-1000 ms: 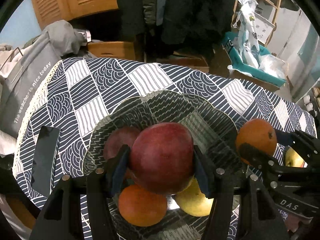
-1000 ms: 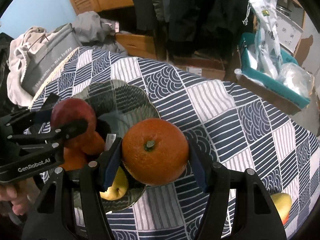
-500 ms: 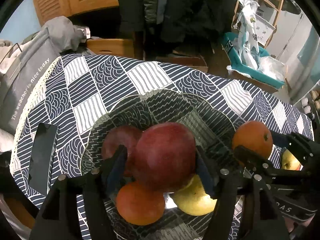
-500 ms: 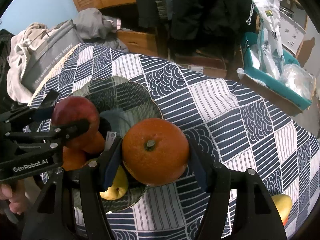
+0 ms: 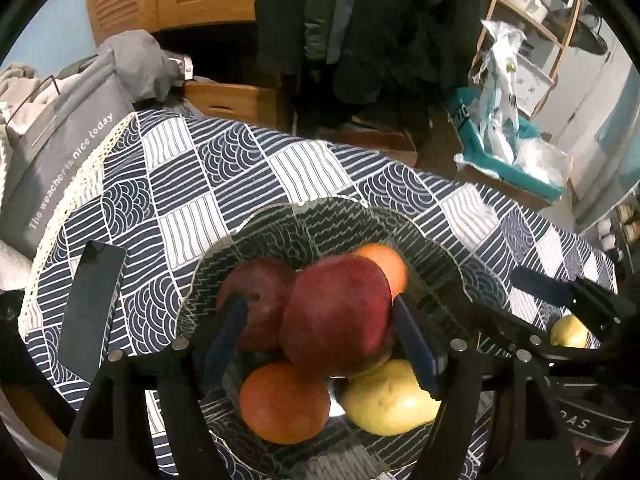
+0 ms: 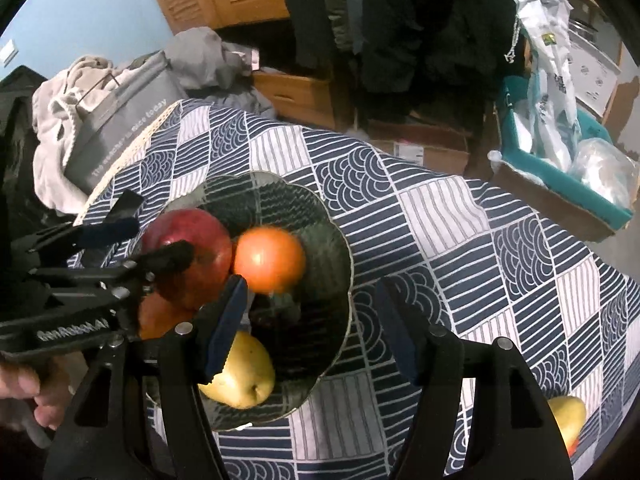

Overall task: Organize fruits
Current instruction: 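Lower the orange into the bowl and open the right gripper while the left releases the apple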

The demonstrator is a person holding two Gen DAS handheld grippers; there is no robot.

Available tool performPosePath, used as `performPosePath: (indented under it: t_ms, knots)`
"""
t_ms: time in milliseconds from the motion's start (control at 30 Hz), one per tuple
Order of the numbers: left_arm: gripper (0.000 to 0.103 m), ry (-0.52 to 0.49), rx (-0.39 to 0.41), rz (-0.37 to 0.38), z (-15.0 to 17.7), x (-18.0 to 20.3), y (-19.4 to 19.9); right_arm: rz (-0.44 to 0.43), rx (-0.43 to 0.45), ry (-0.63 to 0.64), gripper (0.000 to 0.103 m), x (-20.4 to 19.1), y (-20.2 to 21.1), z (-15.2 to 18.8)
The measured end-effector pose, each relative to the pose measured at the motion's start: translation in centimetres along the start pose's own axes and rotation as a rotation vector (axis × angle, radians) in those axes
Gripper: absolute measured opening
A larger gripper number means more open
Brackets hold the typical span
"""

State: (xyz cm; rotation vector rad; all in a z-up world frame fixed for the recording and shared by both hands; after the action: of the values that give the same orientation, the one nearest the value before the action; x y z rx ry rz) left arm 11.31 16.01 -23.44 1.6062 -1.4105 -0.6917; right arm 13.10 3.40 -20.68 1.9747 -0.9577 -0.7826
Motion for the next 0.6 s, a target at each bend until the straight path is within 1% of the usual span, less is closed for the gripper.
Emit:
performPosePath:
  t_ms: [100, 267, 333, 433, 600]
  knots:
    - [0.077, 0.011, 0.013, -0.005, -0.4, -0.3, 0.4, 0.016, -0.001, -0.016, 0.067, 0.6, 0.3, 0.1]
    - [0.077, 0.046, 0.02, 0.013, -0.7, -0.9, 1.0, 0.023, 0.012, -0.046, 0.067, 1.5, 1.3, 0.0]
    - [0.077, 0.049, 0.023, 0.013, -0.7, -0.9, 1.3, 0.024, 0.018, -0.058, 0.067, 1.8, 1.6, 0.0]
    - [0.077, 0.055, 0.028, 0.02, -0.7, -0.7, 1.7, 0.036, 0.022, -0.069, 0.071, 2.3, 2.2, 0.1]
    - [0.077, 0.039, 0.044, 0.039, -1.0, 0.3, 2.5, 0.059, 0.03, -0.067, 0.071, 2.8, 3.4, 0.3]
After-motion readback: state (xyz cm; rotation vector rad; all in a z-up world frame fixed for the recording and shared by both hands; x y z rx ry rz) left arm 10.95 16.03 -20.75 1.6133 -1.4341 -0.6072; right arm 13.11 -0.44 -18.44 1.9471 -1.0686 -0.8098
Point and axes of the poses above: each gripper's, at about its wrist camera, not at the fingertips, and y roughly against the way its jaws point, x to its right, z to its underside, the point moved 7 cm from there along -y, roughly the way its jaws point, and after that the axes turned 3 degrees about y, right-handed, at the moved point
